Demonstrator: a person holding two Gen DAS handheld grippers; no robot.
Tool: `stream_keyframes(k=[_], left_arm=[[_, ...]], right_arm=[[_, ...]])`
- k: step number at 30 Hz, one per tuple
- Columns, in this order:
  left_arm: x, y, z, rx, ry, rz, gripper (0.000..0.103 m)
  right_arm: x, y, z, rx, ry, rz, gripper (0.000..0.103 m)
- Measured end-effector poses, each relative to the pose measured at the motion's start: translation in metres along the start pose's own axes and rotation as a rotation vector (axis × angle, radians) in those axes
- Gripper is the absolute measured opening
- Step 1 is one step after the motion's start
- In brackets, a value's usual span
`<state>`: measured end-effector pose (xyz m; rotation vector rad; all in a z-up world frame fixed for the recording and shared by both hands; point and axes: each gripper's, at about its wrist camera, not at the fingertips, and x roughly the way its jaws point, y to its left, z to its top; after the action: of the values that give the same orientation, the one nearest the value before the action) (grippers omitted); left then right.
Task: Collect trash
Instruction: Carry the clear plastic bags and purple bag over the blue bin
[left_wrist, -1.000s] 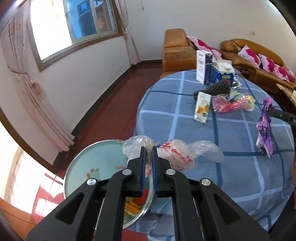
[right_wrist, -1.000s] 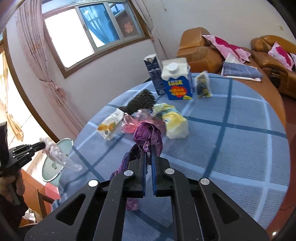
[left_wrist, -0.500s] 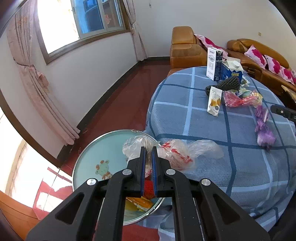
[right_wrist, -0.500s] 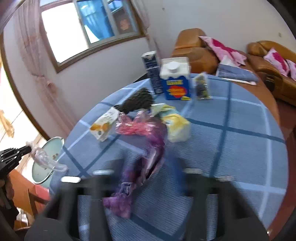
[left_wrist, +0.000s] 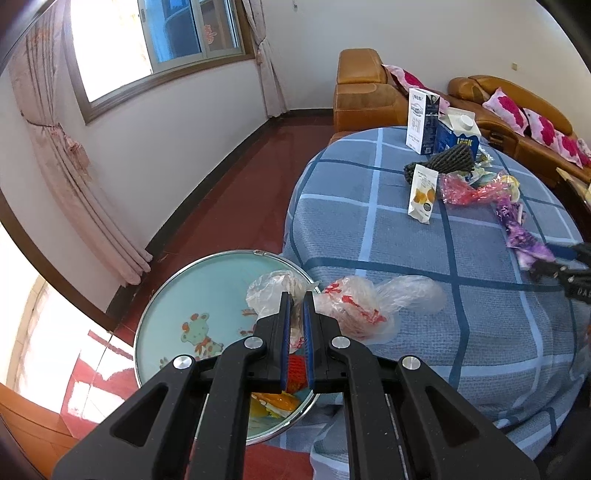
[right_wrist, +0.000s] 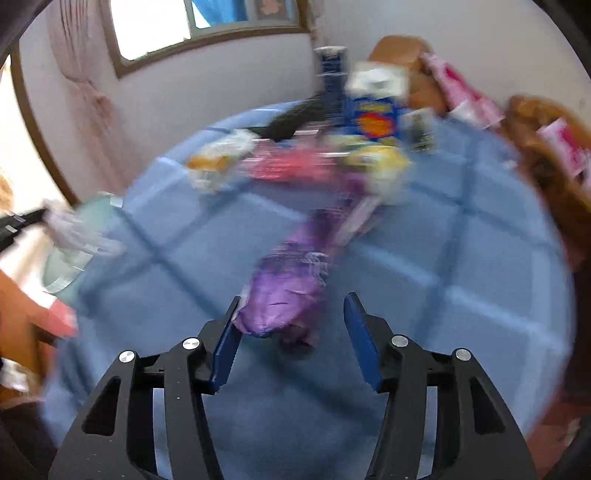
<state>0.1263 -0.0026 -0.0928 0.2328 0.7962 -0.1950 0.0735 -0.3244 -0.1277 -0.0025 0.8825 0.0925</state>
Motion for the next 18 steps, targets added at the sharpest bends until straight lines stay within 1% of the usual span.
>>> stream_keyframes(k=[2, 3, 5, 7, 9, 11, 13, 15, 17, 18], left_arm=[[0.000, 0.002, 0.000, -0.002, 0.000, -0.001, 0.006], [0.000, 0.002, -0.001, -0.003, 0.001, -0.002, 0.006], [0.001, 0.003, -0.001, -0.006, 0.005, -0.004, 0.006], [0.002, 0.002, -0.002, -0.007, 0.013, -0.009, 0.006], [0.001, 0.000, -0.003, -0.005, 0.019, -0.018, 0.006], [-0.002, 0.000, -0.003, 0.002, 0.018, -0.015, 0.006], [-0.006, 0.001, -0.003, 0.000, 0.012, -0.012, 0.006], [-0.009, 0.006, -0.002, -0.007, 0.004, -0.005, 0.006], [-0.011, 0.010, -0.002, -0.017, 0.000, -0.001, 0.006], [-0.011, 0.013, -0.002, -0.022, -0.001, -0.001, 0.006]], right_arm=[[-0.011, -0.022, -0.005, -0.023, -0.019, -0.106, 0.055], [-0.018, -0.038, -0.007, -0.020, -0.033, -0.172, 0.056], [-0.030, -0.065, -0.008, 0.007, -0.058, -0.266, 0.059], [-0.036, -0.084, -0.008, 0.060, -0.069, -0.284, 0.059], [-0.038, -0.091, -0.010, 0.106, -0.081, -0.267, 0.059], [-0.041, -0.094, -0.012, 0.166, -0.109, -0.210, 0.059], [-0.043, -0.098, -0.016, 0.265, -0.161, -0.135, 0.059], [-0.044, -0.100, -0.015, 0.337, -0.185, -0.096, 0.058], [-0.038, -0.096, -0.011, 0.389, -0.183, -0.050, 0.056], [-0.037, -0.092, -0.006, 0.403, -0.186, -0.050, 0.056]])
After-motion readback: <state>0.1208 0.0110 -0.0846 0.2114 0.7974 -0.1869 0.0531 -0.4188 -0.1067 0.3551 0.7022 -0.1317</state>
